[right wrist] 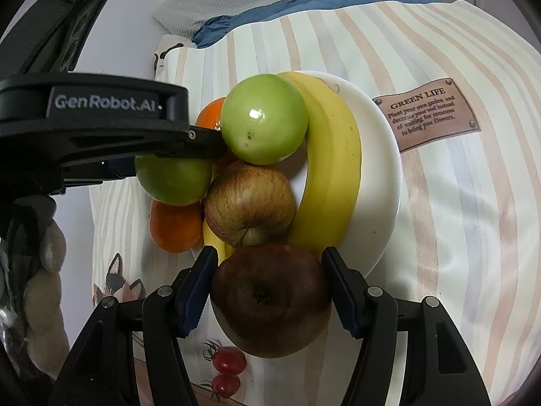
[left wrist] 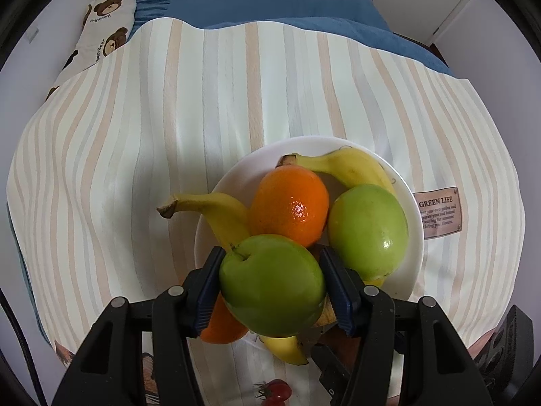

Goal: Organize fruits
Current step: 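Carry the green apple and dark red apple onto the plate with both tools, then open both tools to release the apples on the plate, then lift both tools up away from the plate, then grasp a cherry tomato with the left tool while the right tool grasps the other tomato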

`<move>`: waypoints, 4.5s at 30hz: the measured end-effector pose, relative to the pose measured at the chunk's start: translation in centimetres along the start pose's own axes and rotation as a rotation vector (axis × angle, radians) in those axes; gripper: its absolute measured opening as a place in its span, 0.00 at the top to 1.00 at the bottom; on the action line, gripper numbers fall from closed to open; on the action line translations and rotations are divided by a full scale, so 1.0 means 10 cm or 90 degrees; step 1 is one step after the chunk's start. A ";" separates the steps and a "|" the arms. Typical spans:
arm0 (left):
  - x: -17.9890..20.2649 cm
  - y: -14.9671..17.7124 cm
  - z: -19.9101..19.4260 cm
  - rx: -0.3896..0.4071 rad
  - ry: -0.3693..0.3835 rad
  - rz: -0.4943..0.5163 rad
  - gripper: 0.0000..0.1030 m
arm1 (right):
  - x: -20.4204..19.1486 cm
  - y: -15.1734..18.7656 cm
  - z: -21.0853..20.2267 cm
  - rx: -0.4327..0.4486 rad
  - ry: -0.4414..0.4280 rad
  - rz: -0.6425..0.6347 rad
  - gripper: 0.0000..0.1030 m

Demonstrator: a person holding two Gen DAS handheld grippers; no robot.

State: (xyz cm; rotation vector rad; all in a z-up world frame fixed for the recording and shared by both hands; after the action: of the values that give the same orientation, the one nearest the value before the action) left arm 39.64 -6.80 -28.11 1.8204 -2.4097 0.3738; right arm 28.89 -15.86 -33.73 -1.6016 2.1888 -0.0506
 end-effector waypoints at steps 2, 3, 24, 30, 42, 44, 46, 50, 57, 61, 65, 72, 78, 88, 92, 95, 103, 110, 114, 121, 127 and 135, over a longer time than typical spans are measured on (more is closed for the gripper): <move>0.00 0.00 0.00 0.000 0.000 0.000 0.47 | -0.01 0.00 0.00 0.001 -0.002 0.004 0.34; 0.01 -0.01 0.00 0.000 0.001 0.000 0.47 | -0.01 0.00 0.01 0.001 -0.002 0.004 0.34; -0.07 -0.04 0.06 -0.013 -0.018 -0.011 0.47 | -0.11 -0.10 0.00 -0.003 -0.003 0.007 0.32; -0.05 -0.05 -0.03 -0.001 -0.016 -0.016 0.47 | -0.10 -0.12 -0.07 0.006 -0.001 0.008 0.25; 0.01 0.12 -0.56 0.079 -0.011 -0.003 0.29 | -0.03 -0.16 -0.48 0.016 0.082 -0.024 0.04; 0.00 0.22 -0.71 0.100 -0.010 -0.002 0.18 | -0.03 -0.15 -0.61 0.031 0.109 -0.047 0.03; -0.04 0.35 -0.84 0.119 -0.019 -0.002 0.16 | -0.02 -0.14 -0.75 0.046 0.135 -0.066 0.03; -0.11 0.61 -1.05 0.157 -0.044 -0.007 0.03 | -0.02 -0.07 -1.04 0.075 0.167 -0.093 0.02; -0.07 1.18 -1.45 0.210 -0.063 0.000 0.03 | -0.10 0.12 -1.57 0.119 0.183 -0.123 0.02; 0.02 1.45 -1.75 0.249 -0.063 0.001 0.03 | -0.21 0.26 -1.90 0.145 0.170 -0.130 0.02; 0.10 1.68 -2.05 0.291 -0.062 0.002 0.03 | -0.27 0.41 -2.31 0.183 0.166 -0.136 0.01; 0.23 2.02 -2.41 0.330 -0.060 0.010 0.03 | -0.39 0.66 -2.85 0.230 0.166 -0.161 0.01; 0.35 2.26 -2.57 0.344 -0.064 0.023 0.03 | -0.45 0.85 -3.20 0.254 0.161 -0.171 0.01; 0.47 2.49 -2.69 0.351 -0.043 0.015 0.03 | -0.39 0.99 -3.59 0.284 0.160 -0.148 0.01; 0.43 2.49 -2.68 0.357 -0.047 0.008 0.03 | -0.33 0.96 -3.55 0.271 0.153 -0.140 0.00; 0.34 2.45 -2.55 0.340 -0.047 -0.009 0.03 | -0.24 0.92 -3.34 0.234 0.135 -0.129 0.00; -0.06 2.27 -1.57 0.212 -0.074 -0.060 0.03 | 0.00 0.86 -2.27 0.091 0.083 -0.106 0.38; -0.14 2.14 -0.46 0.078 -0.015 -0.070 0.06 | 0.08 0.93 -1.55 0.026 0.090 -0.106 0.42; -0.18 2.09 0.09 0.010 0.015 -0.076 0.07 | 0.17 0.93 -1.25 0.004 0.102 -0.093 0.42; -0.26 2.05 0.46 0.015 -0.032 -0.056 0.67 | 0.14 0.91 -0.86 -0.025 0.113 -0.100 0.42; -0.56 2.16 0.17 0.037 -0.041 -0.082 0.78 | -0.12 0.89 -0.74 -0.032 0.093 -0.128 0.42; -1.09 2.45 -0.11 0.053 -0.061 -0.158 0.78 | -0.61 0.89 -0.26 -0.059 0.058 -0.176 0.42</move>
State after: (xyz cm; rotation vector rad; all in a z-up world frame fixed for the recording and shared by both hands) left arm 19.15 9.93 -32.86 2.1893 -2.2183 0.3755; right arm 21.39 -7.85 -31.86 -1.9821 2.0457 -0.1075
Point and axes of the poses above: each gripper's, at about its wrist camera, not at the fingertips, and z roughly the way its jaws point, x to its right, y to its underside, the point moved 3 cm from there along z, roughly the way its jaws point, and after that the axes turned 10 degrees about y, right-handed, at the moved point
